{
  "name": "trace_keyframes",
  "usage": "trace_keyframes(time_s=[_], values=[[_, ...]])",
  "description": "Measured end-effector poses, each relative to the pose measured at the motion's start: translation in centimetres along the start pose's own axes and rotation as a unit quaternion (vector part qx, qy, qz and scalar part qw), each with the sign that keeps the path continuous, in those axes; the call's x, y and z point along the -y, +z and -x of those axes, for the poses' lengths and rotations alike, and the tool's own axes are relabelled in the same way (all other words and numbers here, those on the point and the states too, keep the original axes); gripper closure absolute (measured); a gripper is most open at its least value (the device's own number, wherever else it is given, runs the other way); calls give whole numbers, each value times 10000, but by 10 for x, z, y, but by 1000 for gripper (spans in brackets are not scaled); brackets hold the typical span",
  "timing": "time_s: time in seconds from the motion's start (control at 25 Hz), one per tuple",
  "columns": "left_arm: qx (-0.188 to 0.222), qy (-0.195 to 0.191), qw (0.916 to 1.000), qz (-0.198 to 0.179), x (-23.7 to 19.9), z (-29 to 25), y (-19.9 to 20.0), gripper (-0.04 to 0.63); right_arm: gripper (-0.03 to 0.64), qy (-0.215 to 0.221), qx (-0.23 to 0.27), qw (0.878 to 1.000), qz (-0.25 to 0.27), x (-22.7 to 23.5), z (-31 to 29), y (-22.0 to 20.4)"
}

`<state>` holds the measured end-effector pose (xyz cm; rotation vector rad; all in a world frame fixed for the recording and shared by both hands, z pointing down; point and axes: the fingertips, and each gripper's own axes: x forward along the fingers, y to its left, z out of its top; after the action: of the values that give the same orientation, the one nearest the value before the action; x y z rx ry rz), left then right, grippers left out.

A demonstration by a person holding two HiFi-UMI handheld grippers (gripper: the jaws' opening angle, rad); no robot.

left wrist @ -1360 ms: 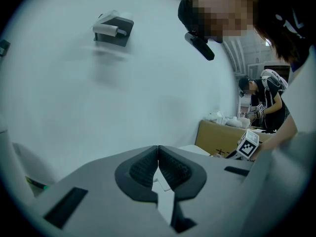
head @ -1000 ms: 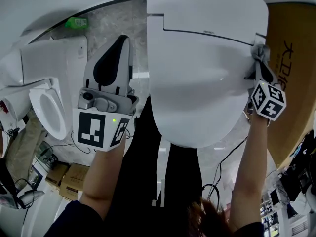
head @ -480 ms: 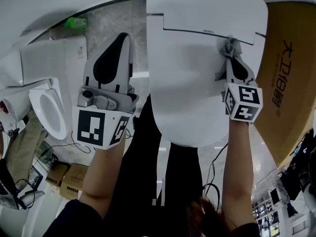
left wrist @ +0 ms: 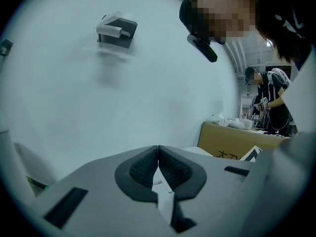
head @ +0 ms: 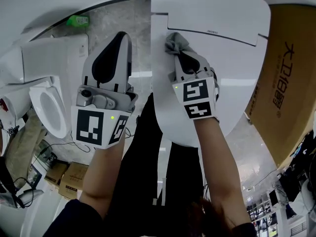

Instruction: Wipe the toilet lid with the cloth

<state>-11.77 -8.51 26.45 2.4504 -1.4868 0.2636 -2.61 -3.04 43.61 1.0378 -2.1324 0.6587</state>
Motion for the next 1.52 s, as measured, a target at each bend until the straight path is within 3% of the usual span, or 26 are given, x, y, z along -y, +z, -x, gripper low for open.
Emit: trace_keyframes(time_s=[0.44,1.0,1.2,1.52], values=[[-41,56,10000,29,-1,2,-6,575,583,472,-205,9959,744,-54,-19,9],[-73,-57,10000,-32,19,-11,-7,575,583,1087,-445,9875,1055,-83,1,-26],[-85,-75,9999,-51,26,-14,-7,575,583,959,-389,9903,929,-62,13,-37],[-70,-70,9999,-38,32,-16,-7,575,583,345,-288,9980,444,8,46,-59]])
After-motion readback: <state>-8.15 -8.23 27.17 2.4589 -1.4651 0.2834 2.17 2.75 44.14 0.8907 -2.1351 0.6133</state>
